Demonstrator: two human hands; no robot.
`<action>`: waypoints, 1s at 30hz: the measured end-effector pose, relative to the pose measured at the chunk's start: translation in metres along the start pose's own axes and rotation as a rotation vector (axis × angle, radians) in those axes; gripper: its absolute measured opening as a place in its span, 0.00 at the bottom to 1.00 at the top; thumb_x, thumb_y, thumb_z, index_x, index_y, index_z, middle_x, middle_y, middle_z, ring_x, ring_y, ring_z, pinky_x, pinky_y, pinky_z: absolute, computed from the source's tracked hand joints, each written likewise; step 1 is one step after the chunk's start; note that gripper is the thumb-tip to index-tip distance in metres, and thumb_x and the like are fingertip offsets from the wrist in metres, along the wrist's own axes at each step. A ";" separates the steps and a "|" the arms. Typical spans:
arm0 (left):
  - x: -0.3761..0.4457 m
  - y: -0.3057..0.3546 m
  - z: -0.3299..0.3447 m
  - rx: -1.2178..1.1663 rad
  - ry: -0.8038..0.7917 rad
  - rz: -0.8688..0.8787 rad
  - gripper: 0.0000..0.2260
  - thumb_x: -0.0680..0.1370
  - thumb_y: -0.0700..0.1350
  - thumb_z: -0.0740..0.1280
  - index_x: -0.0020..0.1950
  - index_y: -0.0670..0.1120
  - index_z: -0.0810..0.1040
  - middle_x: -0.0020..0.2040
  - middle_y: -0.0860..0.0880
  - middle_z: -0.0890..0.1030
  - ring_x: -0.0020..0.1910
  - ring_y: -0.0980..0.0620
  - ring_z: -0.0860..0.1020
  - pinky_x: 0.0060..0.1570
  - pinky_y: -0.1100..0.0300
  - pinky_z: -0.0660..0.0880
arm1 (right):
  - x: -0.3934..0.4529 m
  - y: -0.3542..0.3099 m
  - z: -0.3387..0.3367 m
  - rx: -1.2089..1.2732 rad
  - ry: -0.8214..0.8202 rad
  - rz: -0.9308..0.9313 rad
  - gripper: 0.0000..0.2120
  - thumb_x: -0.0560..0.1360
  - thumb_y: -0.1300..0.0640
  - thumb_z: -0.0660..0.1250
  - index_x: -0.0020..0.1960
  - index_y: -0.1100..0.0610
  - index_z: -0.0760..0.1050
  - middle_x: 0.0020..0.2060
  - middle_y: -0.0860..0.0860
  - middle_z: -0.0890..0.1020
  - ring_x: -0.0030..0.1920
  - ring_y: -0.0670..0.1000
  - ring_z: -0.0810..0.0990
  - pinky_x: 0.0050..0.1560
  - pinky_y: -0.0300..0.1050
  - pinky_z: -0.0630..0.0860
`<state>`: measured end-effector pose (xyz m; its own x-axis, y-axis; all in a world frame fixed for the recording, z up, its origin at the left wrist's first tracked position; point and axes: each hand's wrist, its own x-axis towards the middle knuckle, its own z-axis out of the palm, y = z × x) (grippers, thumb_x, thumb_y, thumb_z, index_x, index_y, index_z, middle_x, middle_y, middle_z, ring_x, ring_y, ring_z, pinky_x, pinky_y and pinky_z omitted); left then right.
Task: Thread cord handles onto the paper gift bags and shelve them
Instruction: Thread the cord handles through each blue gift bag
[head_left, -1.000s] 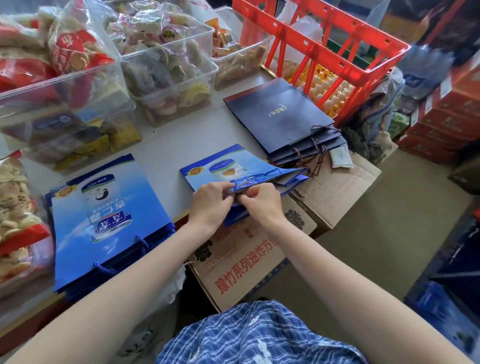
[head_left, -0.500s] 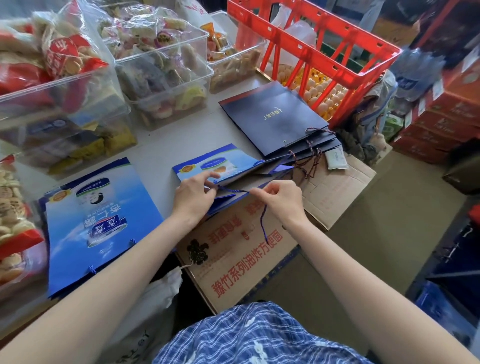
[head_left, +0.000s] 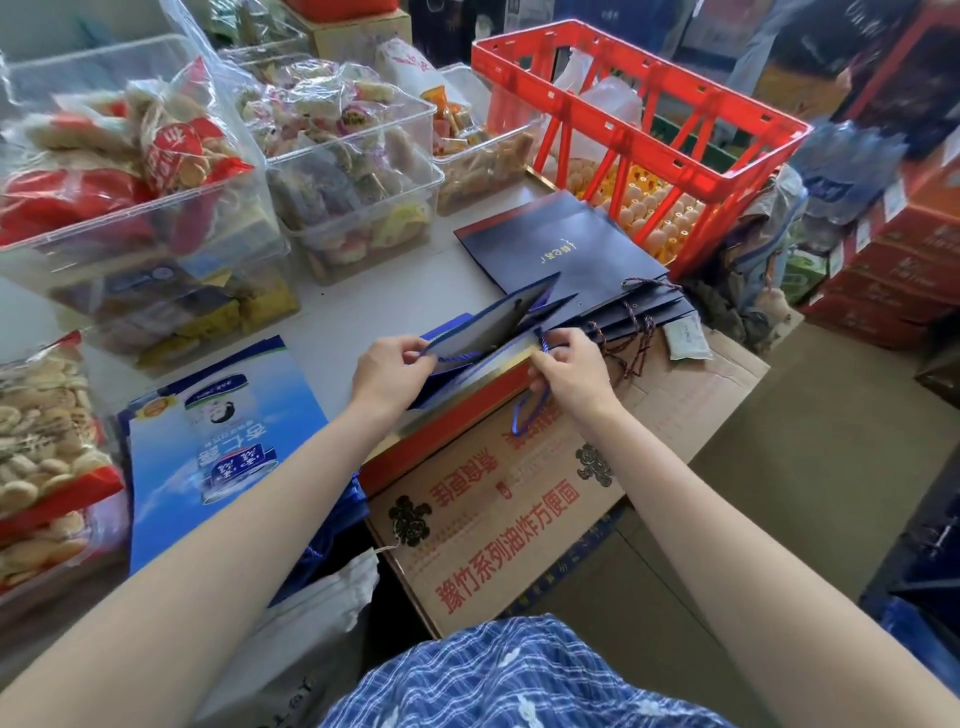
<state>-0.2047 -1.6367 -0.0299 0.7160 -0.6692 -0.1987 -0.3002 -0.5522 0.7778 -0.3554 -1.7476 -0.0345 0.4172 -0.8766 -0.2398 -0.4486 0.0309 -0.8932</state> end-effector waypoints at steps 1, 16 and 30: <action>0.002 0.002 0.003 0.011 0.021 -0.007 0.12 0.77 0.47 0.65 0.59 0.45 0.79 0.53 0.46 0.81 0.53 0.45 0.77 0.52 0.57 0.71 | -0.002 -0.007 -0.004 0.004 0.019 -0.043 0.10 0.77 0.64 0.61 0.57 0.57 0.68 0.34 0.52 0.79 0.29 0.47 0.77 0.41 0.42 0.75; 0.004 0.051 -0.008 -0.124 -0.236 0.082 0.08 0.76 0.49 0.67 0.40 0.47 0.78 0.37 0.49 0.78 0.39 0.51 0.75 0.38 0.61 0.71 | -0.020 -0.041 -0.055 -0.506 -0.059 -0.696 0.17 0.74 0.68 0.64 0.61 0.57 0.77 0.54 0.50 0.82 0.41 0.38 0.73 0.48 0.29 0.69; 0.007 0.095 -0.042 -0.144 -0.638 0.187 0.09 0.74 0.48 0.68 0.51 0.45 0.80 0.41 0.51 0.82 0.40 0.58 0.79 0.41 0.66 0.75 | -0.012 -0.073 -0.087 -0.625 -0.013 -0.815 0.08 0.69 0.63 0.71 0.48 0.58 0.81 0.44 0.52 0.83 0.44 0.50 0.79 0.49 0.44 0.74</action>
<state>-0.2022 -1.6730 0.0681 0.1345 -0.9338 -0.3316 -0.2642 -0.3563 0.8962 -0.3965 -1.7810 0.0671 0.7860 -0.5138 0.3438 -0.3551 -0.8304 -0.4293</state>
